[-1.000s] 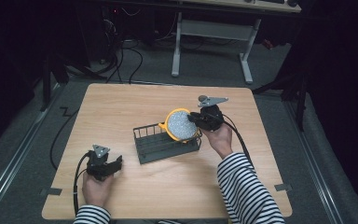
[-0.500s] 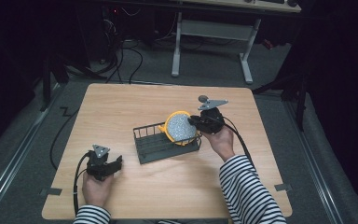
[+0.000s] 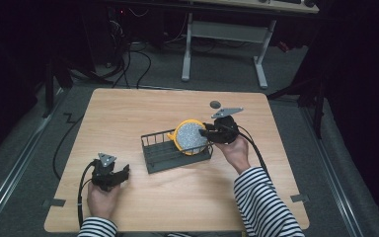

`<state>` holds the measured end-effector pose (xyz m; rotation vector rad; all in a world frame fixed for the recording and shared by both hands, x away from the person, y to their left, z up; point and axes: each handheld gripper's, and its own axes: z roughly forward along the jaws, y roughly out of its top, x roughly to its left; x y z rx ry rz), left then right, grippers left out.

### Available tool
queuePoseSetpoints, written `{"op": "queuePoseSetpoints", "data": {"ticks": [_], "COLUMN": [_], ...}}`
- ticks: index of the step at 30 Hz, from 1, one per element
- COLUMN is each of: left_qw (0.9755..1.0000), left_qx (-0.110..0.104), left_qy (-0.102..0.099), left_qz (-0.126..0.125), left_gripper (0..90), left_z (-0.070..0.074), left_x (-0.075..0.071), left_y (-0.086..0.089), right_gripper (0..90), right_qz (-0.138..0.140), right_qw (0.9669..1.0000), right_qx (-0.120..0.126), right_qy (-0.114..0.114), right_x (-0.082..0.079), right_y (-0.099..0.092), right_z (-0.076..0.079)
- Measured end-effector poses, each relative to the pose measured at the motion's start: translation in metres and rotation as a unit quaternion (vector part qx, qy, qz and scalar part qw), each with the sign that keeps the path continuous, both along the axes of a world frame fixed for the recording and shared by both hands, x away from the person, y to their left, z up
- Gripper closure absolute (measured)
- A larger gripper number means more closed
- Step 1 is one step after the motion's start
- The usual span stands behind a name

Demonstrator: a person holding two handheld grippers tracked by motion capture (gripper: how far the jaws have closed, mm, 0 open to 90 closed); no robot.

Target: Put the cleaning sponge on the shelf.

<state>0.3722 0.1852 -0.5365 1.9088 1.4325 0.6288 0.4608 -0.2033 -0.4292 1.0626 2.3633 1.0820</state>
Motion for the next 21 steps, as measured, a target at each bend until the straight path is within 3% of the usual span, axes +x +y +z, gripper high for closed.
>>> {"op": "queuePoseSetpoints", "data": {"ticks": [5,13,21], "left_qw": [1.0,1.0,1.0], "left_qx": [0.0,0.0,-0.001], "left_qy": [0.0,0.0,0.0], "left_qz": [0.0,0.0,0.0], "left_gripper": [33.7,33.6,33.6], "left_z": [0.0,0.0,0.0], "left_x": [0.0,0.0,0.0], "left_y": [0.0,0.0,0.0], "right_gripper": [46.9,45.8,47.3], "right_qz": [-0.014,-0.036,-0.067], "right_qw": [0.9998,0.9985,0.995], "right_qx": [0.014,0.033,0.063], "right_qy": [-0.008,-0.027,-0.038], "right_x": [-0.003,-0.012,-0.03], "right_y": [-0.004,-0.022,-0.055], "right_z": [0.006,0.024,0.04]}}
